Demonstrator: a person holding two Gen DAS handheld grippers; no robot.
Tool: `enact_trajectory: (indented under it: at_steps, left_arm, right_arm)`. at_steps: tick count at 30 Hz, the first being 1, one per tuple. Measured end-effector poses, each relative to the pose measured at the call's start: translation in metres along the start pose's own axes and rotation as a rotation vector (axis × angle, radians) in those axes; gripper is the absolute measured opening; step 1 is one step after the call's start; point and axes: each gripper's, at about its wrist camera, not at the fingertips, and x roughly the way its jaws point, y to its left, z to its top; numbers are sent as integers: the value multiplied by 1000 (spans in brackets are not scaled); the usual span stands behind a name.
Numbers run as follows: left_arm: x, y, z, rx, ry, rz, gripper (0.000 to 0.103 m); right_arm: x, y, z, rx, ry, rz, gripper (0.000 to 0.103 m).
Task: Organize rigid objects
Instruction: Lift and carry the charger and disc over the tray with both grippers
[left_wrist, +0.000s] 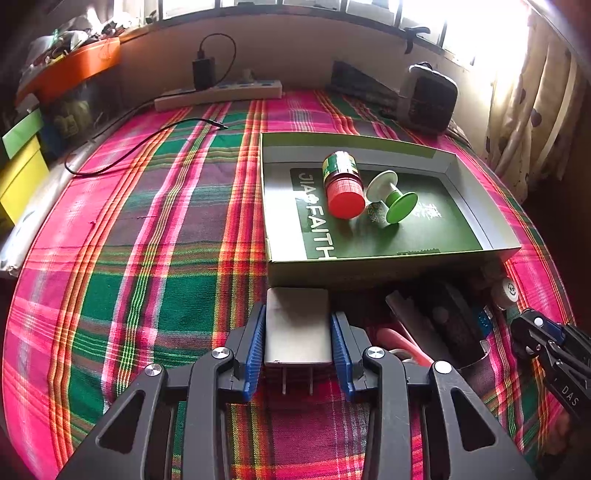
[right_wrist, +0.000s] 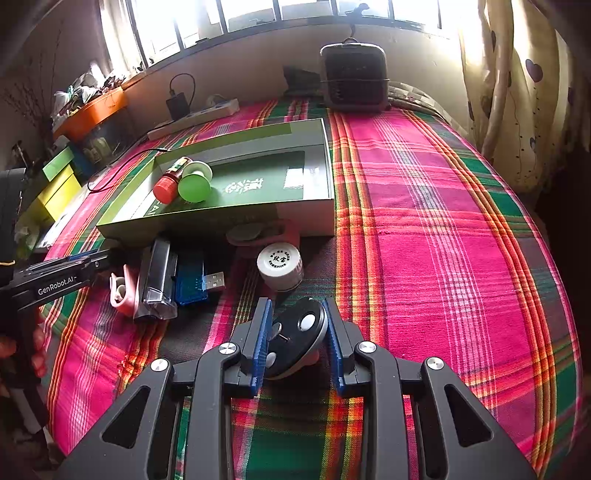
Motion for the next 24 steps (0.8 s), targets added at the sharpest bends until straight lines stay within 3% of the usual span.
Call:
enact_trajectory:
  at_steps: [24]
  left_arm:
    - [-35,4,6,22,-61,-32,32]
  right_arm:
    - [-24,11,25,-45,-76,30,29]
